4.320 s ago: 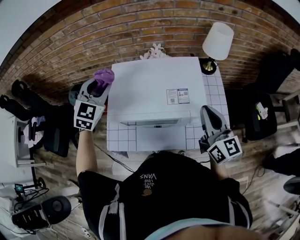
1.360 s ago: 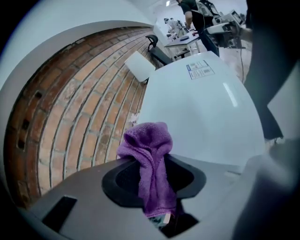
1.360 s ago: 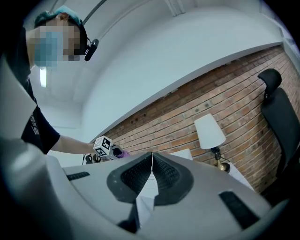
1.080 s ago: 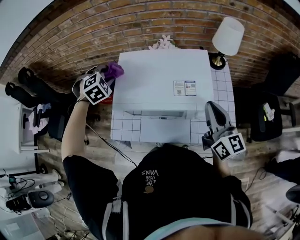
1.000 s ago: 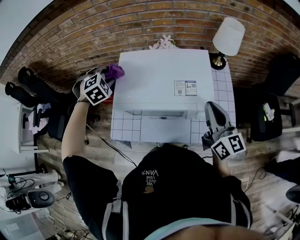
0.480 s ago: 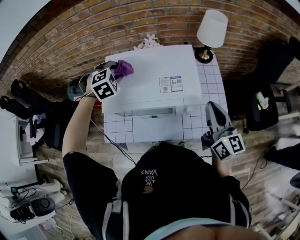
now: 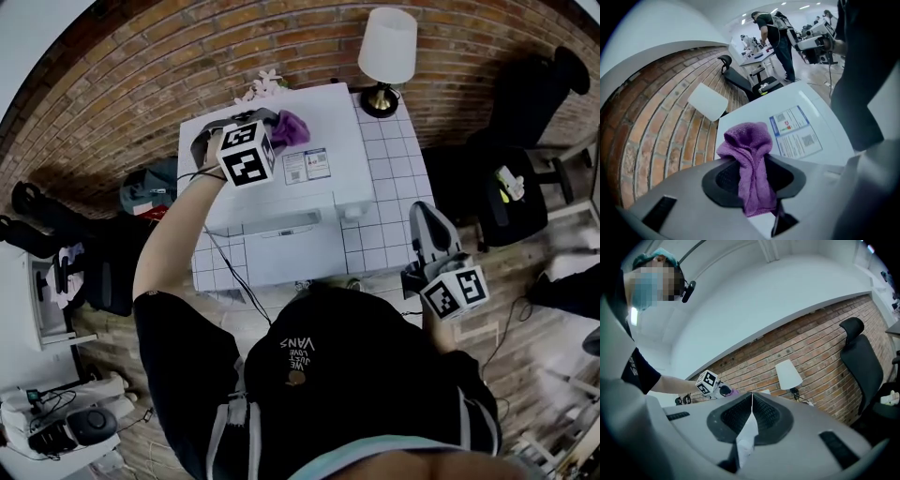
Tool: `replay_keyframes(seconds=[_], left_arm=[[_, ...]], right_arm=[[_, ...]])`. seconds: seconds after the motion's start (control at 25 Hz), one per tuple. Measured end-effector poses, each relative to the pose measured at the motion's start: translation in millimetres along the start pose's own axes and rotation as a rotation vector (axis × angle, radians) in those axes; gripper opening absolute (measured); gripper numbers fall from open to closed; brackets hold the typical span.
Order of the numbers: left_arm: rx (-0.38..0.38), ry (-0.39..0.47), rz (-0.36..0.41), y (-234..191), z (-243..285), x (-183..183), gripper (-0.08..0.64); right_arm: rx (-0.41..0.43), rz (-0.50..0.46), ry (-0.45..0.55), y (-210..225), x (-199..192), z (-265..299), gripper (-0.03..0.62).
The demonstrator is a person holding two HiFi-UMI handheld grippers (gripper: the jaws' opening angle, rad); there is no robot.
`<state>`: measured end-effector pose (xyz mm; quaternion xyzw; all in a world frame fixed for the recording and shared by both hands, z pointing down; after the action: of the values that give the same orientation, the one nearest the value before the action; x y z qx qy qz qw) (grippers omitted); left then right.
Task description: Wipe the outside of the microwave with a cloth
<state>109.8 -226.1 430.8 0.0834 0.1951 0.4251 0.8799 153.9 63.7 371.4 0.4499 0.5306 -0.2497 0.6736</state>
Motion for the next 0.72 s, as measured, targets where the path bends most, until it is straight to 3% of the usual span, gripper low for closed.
replay_keyframes(seconds=[0.44, 0.56, 0.72], left_arm=[[-0.039, 0.055, 0.138, -1, 34, 115, 0.141], [-0.042, 0.066, 0.162, 0, 36, 127, 0.141], [-0.028, 0.073, 0.141, -1, 29, 114, 0.141]], right_arm=[[-0.054, 0.006, 0.022, 38, 10, -22, 0.005], [-0.054, 0.01, 0.02, 41, 11, -23, 0.005], [-0.044, 0.011, 0.015, 37, 11, -18, 0.005]])
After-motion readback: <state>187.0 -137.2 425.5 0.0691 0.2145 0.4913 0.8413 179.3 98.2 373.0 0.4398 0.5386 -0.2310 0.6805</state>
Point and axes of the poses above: the fingertips, and each gripper's own axes: z forward along the fingers, y to its right, x out of its top, the point moved 1 cm from there along -z, backward along the fingers, and after that the axes turned 11 degrees about -x, right-handed, at the moved point
